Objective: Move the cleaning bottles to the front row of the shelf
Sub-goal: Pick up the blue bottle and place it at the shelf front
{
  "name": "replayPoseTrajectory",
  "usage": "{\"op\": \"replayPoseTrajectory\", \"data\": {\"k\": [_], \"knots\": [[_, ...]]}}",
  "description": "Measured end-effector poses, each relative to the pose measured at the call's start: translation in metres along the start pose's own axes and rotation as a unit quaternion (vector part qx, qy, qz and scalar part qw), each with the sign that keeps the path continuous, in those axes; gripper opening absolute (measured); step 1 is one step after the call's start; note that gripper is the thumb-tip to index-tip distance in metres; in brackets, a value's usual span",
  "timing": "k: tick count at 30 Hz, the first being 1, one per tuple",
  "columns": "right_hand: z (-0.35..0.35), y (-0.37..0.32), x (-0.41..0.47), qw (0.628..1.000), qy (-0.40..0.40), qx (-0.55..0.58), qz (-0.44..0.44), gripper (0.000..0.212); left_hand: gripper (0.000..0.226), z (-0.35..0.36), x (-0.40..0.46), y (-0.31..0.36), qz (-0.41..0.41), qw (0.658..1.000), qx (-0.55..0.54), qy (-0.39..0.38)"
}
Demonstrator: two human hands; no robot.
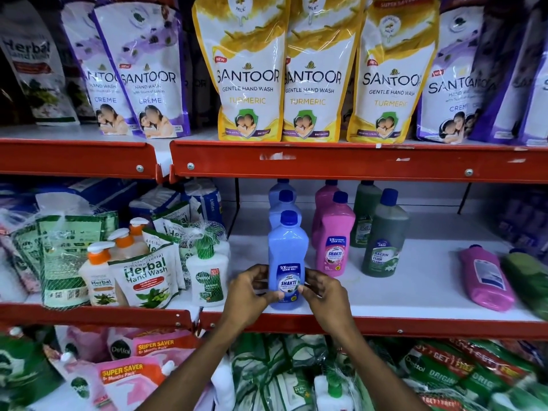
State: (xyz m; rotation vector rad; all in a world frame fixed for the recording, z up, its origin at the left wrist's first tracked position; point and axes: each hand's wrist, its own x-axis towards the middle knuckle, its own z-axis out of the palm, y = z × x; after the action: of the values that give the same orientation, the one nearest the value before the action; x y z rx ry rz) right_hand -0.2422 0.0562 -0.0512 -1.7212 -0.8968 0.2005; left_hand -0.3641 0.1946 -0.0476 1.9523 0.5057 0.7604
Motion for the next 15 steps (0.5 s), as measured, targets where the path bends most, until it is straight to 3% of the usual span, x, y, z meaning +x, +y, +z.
{"op": "replayPoseTrajectory", "data": {"k": [15], "knots": [[-0.0033,0.0028,-0.006,0.999,-0.012,0.038,0.017,0.034,0.041,0.0012,-0.0056,-0.0027,-0.033,0.999,-0.023,-0.02]]}}
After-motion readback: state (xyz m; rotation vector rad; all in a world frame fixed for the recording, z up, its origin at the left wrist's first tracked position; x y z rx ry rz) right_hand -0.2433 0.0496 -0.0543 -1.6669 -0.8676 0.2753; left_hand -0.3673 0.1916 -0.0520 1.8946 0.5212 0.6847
